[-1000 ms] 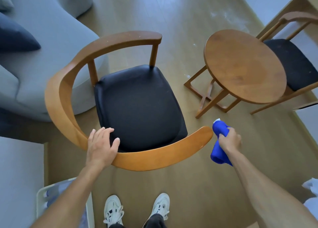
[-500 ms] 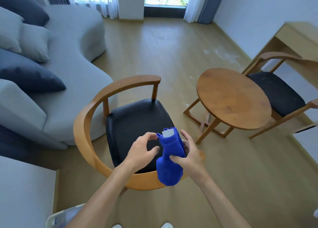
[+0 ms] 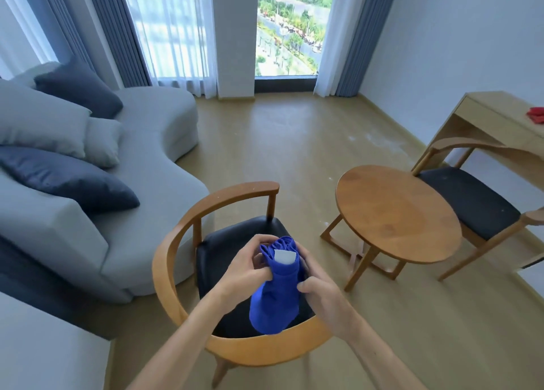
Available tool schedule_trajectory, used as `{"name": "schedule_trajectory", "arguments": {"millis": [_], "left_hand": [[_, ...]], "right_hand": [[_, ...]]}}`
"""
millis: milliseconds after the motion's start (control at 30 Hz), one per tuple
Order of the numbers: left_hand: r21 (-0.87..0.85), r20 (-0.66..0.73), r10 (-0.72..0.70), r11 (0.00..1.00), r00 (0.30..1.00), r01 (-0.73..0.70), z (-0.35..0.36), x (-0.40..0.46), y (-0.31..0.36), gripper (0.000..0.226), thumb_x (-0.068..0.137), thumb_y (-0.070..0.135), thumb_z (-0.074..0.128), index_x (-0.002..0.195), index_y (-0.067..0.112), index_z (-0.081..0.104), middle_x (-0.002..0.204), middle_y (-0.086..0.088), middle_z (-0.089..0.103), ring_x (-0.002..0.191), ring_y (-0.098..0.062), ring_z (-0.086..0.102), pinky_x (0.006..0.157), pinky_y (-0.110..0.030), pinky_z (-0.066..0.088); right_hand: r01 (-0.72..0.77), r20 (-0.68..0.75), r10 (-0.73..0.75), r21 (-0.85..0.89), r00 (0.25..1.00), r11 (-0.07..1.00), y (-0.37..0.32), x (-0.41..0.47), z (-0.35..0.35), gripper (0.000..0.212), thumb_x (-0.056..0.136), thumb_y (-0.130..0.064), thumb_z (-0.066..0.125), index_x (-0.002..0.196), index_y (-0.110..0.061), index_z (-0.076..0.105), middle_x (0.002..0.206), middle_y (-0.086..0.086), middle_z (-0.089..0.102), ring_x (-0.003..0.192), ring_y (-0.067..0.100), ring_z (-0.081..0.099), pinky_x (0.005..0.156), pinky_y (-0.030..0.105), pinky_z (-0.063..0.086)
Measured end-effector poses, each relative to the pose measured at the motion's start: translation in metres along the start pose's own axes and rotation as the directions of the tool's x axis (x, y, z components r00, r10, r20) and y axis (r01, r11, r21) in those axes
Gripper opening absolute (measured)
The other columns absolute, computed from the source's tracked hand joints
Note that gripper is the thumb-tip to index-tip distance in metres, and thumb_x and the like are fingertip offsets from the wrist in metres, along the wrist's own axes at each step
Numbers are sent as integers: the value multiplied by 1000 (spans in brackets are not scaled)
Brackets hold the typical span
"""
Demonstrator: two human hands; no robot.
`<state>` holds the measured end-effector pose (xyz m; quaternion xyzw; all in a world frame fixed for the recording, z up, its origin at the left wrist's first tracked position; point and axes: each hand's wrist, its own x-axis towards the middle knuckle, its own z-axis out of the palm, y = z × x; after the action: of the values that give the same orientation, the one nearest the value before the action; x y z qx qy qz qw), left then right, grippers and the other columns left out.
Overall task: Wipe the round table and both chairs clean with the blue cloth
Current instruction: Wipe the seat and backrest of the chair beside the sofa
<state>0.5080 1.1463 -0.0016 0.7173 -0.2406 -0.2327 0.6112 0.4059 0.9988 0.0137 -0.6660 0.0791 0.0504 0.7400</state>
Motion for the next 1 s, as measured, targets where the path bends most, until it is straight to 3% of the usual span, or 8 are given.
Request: {"name": "schedule_trajectory", "arguments": {"millis": [100, 200, 300, 533, 667, 833, 1000], "left_hand": [[16, 20, 29, 999, 999, -29, -1, 0, 12, 48, 76, 14, 74, 106, 47, 57, 109, 16, 67, 104, -7, 64, 81, -22, 55], [27, 51, 67, 997, 996, -69, -2, 0, 22, 50, 77, 10, 74, 111, 42, 57, 111, 13, 66, 107, -10, 63, 87, -25, 55], [41, 79, 91, 995, 993, -95, -8, 0, 30, 55, 79, 8, 75, 117, 42, 54, 116, 16, 64, 111, -9, 62, 89, -24, 53], [198, 138, 117, 970, 983, -143, -30, -1, 33, 70, 74, 3, 69, 124, 48, 49, 115, 16, 57, 112, -14, 56, 95, -30, 52], [228, 149, 110, 963, 983, -143, -34, -5, 31, 50, 72, 19, 72, 110, 44, 52, 112, 15, 58, 109, -15, 58, 91, -38, 55], [327, 223, 143, 921, 964, -212, -27, -8, 32, 79, 68, 37, 79, 132, 46, 34, 132, 16, 47, 121, -11, 51, 96, -34, 52], [484, 262, 232, 808, 937, -335, -17, -8, 41, 72, 67, 57, 75, 127, 48, 34, 131, 23, 43, 123, -6, 43, 103, -36, 45]], "right_hand": [[38, -67, -40, -31, 997, 999, -13, -2, -2, 50, 92, 8, 47, 133, -19, 42, 128, 7, 59, 121, 24, 55, 100, 38, 49], [117, -121, -140, -179, 983, 977, -23, -1, -5, 58, 84, 4, 67, 131, -21, 44, 122, -2, 62, 116, 16, 58, 92, 31, 53], [159, -130, -198, -266, 971, 951, -28, -3, -8, 60, 78, 0, 75, 125, -25, 48, 116, -10, 62, 111, 11, 60, 83, 24, 54], [251, -149, -343, -434, 927, 865, -46, -6, -18, 33, 77, 3, 73, 94, -20, 55, 88, -12, 63, 83, 10, 61, 71, 24, 54], [287, -126, -396, -499, 909, 817, -55, -5, -25, 31, 78, 3, 71, 91, -21, 56, 90, -12, 63, 88, 16, 62, 74, 27, 56], [283, -110, -386, -504, 916, 816, -57, -3, -29, 31, 80, 3, 70, 95, -20, 56, 94, -14, 65, 91, 13, 63, 76, 22, 54], [262, -115, -384, -555, 916, 790, -60, 1, -29, 35, 79, -2, 73, 96, -27, 54, 91, -17, 64, 87, 11, 63, 77, 23, 55]]}}
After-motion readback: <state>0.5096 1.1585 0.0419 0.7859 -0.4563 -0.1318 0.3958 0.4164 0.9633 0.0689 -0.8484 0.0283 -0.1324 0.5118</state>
